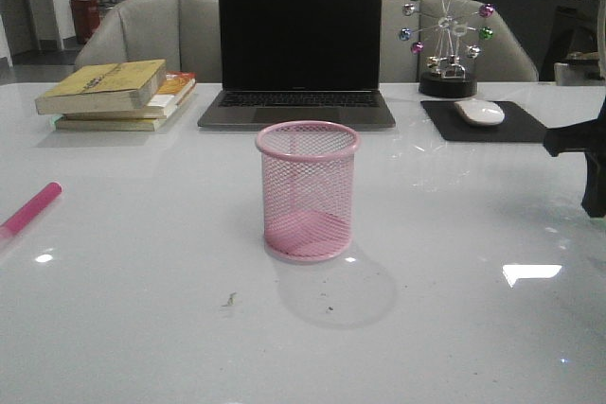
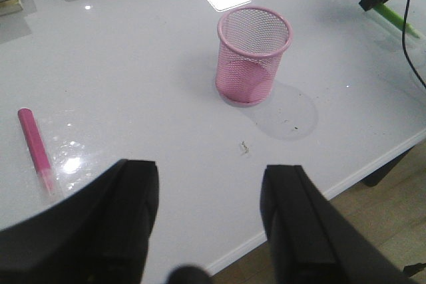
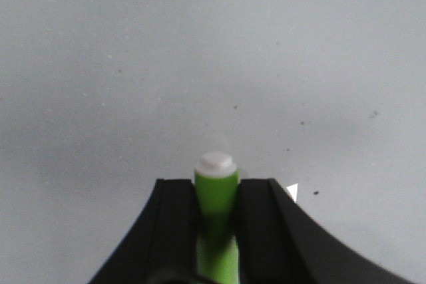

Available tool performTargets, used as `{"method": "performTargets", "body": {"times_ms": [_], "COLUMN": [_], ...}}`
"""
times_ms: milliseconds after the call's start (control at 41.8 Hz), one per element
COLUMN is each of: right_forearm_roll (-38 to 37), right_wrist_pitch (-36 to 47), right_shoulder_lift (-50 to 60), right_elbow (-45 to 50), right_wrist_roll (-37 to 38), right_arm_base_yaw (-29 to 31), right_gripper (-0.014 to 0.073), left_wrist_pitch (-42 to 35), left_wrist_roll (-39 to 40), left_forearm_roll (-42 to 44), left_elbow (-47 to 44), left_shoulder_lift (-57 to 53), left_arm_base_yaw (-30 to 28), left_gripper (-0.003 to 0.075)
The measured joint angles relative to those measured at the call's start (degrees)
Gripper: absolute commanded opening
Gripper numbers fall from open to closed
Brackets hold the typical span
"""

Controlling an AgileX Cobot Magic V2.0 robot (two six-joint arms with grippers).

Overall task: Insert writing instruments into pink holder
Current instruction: 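Carry the green marker over the pink holder with the right gripper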

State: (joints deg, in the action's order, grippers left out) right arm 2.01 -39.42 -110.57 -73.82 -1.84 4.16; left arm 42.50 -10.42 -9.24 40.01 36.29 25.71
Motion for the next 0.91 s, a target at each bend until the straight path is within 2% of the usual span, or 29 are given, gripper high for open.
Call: {"method": "performTargets", "body": {"times_ms": [96,215,455,551,694,814,910], "right_forearm_roll": [0.11,2.2,6.21,6.24,6.24,6.34,6.34], "right_wrist_pitch": [2.42,9.54,34.45,47.02,62.61,69.5,71.05], "right_shoulder_lift": [4.71,12.8,25.75,26.47,24.36,20.05,16.55], "right_elbow": [1.15,4.55,14.91,18.71,22.58,22.86,22.86], "right_wrist_roll": [-0.03,-0.12,-0.12,-0.12,-0.12,-0.12,-0.12], "right_arm_base_yaw": [-1.69,-6.95,-24.27,-31.23,-37.33,-39.54,-39.9], "right_gripper": [0.0113,0.0113,0.0113,0.0113,0.0113,0.0116,0.0148], "left_wrist_pitch": [0.0,0.0,0.0,0.0,0.0,0.0,0.0], "left_wrist_roll": [0.0,0.0,0.0,0.0,0.0,0.0,0.0], "left_forearm_roll": [0.0,0.0,0.0,0.0,0.0,0.0,0.0], "left_elbow": [0.0,0.0,0.0,0.0,0.0,0.0,0.0], "left_shoulder_lift": [0.0,0.0,0.0,0.0,0.0,0.0,0.0], "left_arm_base_yaw": [0.0,0.0,0.0,0.0,0.0,0.0,0.0], "left_gripper": [0.0402,0.0402,0.0402,0.0402,0.0402,0.0402,0.0402]}}
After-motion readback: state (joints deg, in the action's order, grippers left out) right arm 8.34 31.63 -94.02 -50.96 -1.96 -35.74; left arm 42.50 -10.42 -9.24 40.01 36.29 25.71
